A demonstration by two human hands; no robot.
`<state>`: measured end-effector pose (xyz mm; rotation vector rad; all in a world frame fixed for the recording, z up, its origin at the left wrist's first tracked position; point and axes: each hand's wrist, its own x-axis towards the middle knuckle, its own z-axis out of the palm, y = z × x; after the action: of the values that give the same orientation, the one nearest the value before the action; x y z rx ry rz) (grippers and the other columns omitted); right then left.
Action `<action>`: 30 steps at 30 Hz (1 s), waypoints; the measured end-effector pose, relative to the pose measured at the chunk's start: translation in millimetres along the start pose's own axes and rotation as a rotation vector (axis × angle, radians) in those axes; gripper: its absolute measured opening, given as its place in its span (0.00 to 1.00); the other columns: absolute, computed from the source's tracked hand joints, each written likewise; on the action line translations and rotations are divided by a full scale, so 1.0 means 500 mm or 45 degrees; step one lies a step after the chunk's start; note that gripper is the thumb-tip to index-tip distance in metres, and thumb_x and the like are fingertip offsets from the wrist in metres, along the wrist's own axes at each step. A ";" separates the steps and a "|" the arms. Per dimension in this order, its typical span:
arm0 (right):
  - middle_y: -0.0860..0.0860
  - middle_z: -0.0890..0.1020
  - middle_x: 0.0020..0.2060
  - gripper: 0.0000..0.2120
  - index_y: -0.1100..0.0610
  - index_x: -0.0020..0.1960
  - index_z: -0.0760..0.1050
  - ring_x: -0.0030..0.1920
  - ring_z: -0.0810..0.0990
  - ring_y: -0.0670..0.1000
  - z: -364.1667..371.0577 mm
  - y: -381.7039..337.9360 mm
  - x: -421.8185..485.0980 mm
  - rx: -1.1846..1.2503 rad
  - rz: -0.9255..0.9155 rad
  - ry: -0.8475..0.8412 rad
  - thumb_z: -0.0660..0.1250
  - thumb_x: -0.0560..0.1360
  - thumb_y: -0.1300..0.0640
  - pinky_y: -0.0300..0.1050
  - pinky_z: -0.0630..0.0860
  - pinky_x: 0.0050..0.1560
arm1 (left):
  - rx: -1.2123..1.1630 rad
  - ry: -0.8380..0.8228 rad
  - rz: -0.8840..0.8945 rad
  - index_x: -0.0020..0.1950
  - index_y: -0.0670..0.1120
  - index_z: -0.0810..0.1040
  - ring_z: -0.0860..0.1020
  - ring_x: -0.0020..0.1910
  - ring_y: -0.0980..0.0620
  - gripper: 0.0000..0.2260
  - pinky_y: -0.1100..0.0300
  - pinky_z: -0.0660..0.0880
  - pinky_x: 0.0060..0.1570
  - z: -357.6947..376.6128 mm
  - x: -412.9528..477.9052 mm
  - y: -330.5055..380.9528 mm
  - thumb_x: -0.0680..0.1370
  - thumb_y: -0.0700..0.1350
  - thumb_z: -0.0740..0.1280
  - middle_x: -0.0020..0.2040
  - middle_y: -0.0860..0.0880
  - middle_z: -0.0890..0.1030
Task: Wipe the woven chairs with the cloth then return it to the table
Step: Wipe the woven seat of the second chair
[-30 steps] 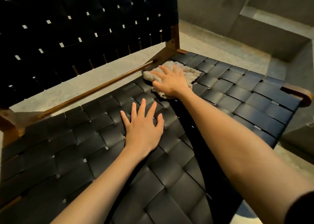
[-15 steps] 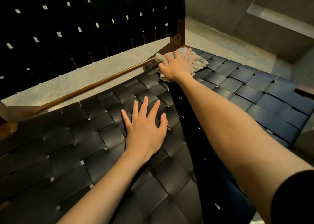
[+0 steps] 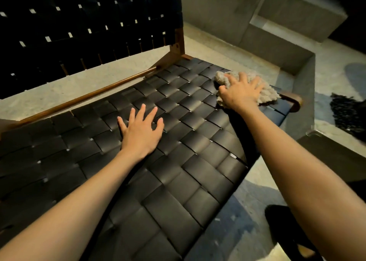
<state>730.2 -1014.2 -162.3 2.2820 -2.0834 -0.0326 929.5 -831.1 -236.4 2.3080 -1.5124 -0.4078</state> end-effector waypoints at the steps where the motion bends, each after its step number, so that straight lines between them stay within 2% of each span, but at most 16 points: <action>1: 0.52 0.56 0.76 0.27 0.42 0.75 0.57 0.74 0.46 0.70 -0.005 0.026 -0.017 0.011 0.033 0.004 0.50 0.77 0.41 0.68 0.41 0.72 | 0.000 -0.004 0.004 0.76 0.58 0.55 0.46 0.77 0.46 0.24 0.39 0.38 0.71 -0.003 -0.001 0.000 0.81 0.60 0.48 0.78 0.50 0.52; 5: 0.50 0.55 0.77 0.26 0.39 0.74 0.57 0.74 0.43 0.70 -0.015 0.098 -0.070 0.086 0.107 0.030 0.50 0.77 0.38 0.71 0.37 0.70 | -0.028 -0.018 0.045 0.76 0.56 0.59 0.48 0.77 0.45 0.23 0.39 0.39 0.71 -0.013 0.000 -0.010 0.81 0.59 0.50 0.78 0.49 0.54; 9: 0.50 0.55 0.77 0.26 0.40 0.74 0.60 0.74 0.44 0.68 -0.018 0.091 -0.086 0.145 0.065 0.014 0.52 0.77 0.38 0.72 0.38 0.69 | -0.040 -0.067 0.039 0.76 0.55 0.59 0.48 0.77 0.44 0.23 0.39 0.38 0.71 -0.017 -0.001 -0.015 0.81 0.58 0.50 0.78 0.48 0.54; 14: 0.49 0.59 0.76 0.23 0.36 0.72 0.61 0.72 0.56 0.64 -0.001 0.046 -0.194 0.099 -0.251 -0.022 0.50 0.77 0.41 0.64 0.54 0.71 | -0.076 -0.194 0.150 0.76 0.54 0.59 0.47 0.77 0.44 0.22 0.45 0.42 0.73 -0.045 -0.020 -0.027 0.82 0.56 0.52 0.78 0.48 0.53; 18: 0.48 0.61 0.75 0.29 0.34 0.71 0.60 0.73 0.58 0.59 0.008 -0.022 -0.332 0.133 -0.549 -0.128 0.40 0.72 0.39 0.63 0.54 0.70 | 0.017 -0.210 0.154 0.75 0.59 0.58 0.40 0.76 0.46 0.21 0.42 0.39 0.72 -0.063 -0.070 -0.065 0.82 0.57 0.51 0.79 0.50 0.47; 20: 0.47 0.63 0.74 0.31 0.33 0.70 0.61 0.71 0.59 0.60 0.012 -0.036 -0.375 0.162 -0.649 -0.124 0.39 0.69 0.37 0.62 0.56 0.69 | 0.069 -0.225 0.110 0.75 0.60 0.57 0.41 0.76 0.45 0.22 0.42 0.39 0.72 -0.072 -0.088 -0.080 0.81 0.59 0.50 0.79 0.50 0.47; 23: 0.47 0.62 0.74 0.29 0.34 0.71 0.60 0.71 0.57 0.62 0.008 -0.012 -0.316 0.119 -0.567 -0.083 0.44 0.71 0.36 0.65 0.53 0.70 | 0.116 -0.253 0.079 0.76 0.61 0.55 0.45 0.77 0.44 0.22 0.43 0.41 0.72 -0.079 -0.103 -0.086 0.81 0.60 0.49 0.79 0.50 0.49; 25: 0.48 0.58 0.75 0.26 0.35 0.73 0.58 0.74 0.48 0.66 0.009 0.009 -0.232 0.073 -0.394 -0.102 0.48 0.75 0.36 0.74 0.41 0.68 | 0.135 -0.233 0.079 0.76 0.61 0.54 0.47 0.77 0.45 0.22 0.44 0.42 0.73 -0.078 -0.113 -0.087 0.81 0.60 0.48 0.78 0.50 0.51; 27: 0.48 0.55 0.76 0.26 0.36 0.73 0.57 0.74 0.41 0.69 0.011 0.023 -0.155 0.050 -0.284 -0.096 0.50 0.75 0.35 0.77 0.34 0.64 | 0.114 -0.184 0.085 0.76 0.61 0.55 0.48 0.77 0.46 0.22 0.46 0.43 0.73 -0.076 -0.120 -0.086 0.81 0.60 0.48 0.78 0.50 0.53; 30: 0.51 0.56 0.76 0.26 0.38 0.73 0.60 0.74 0.45 0.68 0.003 0.021 -0.091 0.059 -0.268 -0.063 0.52 0.76 0.37 0.74 0.37 0.68 | 0.117 -0.167 0.075 0.76 0.60 0.55 0.49 0.77 0.47 0.22 0.47 0.44 0.73 -0.079 -0.125 -0.083 0.82 0.58 0.49 0.78 0.50 0.54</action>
<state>715.2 -969.8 -164.3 2.5430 -1.8750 -0.0496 955.9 -753.0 -216.2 2.3400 -1.6908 -0.4920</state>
